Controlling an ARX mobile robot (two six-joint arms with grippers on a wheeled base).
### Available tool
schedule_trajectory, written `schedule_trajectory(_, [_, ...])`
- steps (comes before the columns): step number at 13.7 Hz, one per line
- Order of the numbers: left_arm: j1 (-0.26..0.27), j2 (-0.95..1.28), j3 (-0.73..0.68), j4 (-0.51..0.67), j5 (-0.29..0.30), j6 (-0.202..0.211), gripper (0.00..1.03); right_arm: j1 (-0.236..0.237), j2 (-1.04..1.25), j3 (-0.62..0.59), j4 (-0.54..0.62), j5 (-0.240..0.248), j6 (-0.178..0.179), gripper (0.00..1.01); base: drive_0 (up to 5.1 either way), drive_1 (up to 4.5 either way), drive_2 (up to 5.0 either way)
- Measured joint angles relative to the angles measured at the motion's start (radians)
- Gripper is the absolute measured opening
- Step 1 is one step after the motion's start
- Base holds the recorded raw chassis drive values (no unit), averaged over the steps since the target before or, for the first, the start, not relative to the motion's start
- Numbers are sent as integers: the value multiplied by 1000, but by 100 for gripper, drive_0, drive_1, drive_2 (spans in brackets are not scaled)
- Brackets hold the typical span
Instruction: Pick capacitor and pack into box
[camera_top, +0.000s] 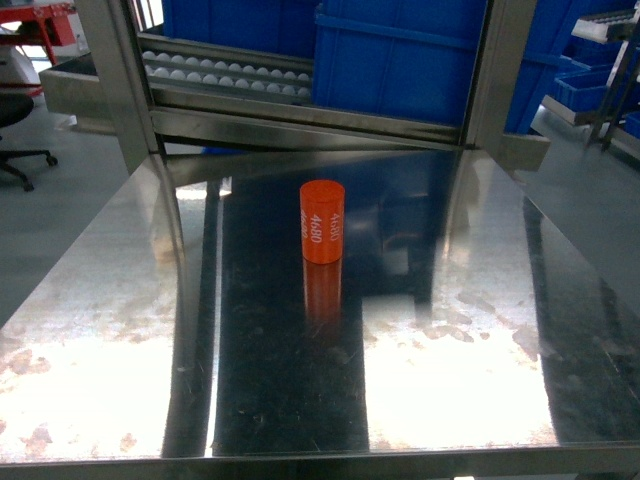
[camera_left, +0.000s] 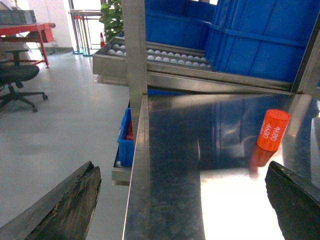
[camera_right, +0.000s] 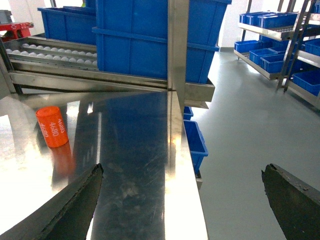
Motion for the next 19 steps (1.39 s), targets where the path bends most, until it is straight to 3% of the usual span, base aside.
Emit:
schedule_trajectory(10, [0, 0, 0, 0, 0, 0, 98, 0, 0, 0, 0, 0, 0, 98, 0, 0, 0])
schedule_trajectory(11, [-8, 5, 2, -19, -15, 2, 98, 0, 0, 0, 0, 0, 0, 98, 0, 0, 0])
schedule_trajectory(12, [-56, 84, 6, 13, -100, 1, 98, 0, 0, 0, 0, 0, 0, 98, 0, 0, 0])
schedule_trajectory(14, [-195, 390, 14, 315, -184, -20, 98, 0, 0, 0, 0, 0, 0, 98, 0, 0, 0])
schedule_trajectory(16, [-296, 839, 159, 720, -190, -48, 98, 0, 0, 0, 0, 0, 0, 98, 0, 0, 0])
schedule_trajectory(17, [-323, 1042, 265, 856, -192, -63, 98, 0, 0, 0, 0, 0, 0, 98, 0, 0, 0])
schedule_trajectory(18, [-367, 1345, 439, 926, -177, -103, 98, 0, 0, 0, 0, 0, 0, 98, 0, 0, 0])
schedule_trajectory(19, [-387, 1452, 504, 924, -175, -111, 98, 0, 0, 0, 0, 0, 0, 98, 0, 0, 0])
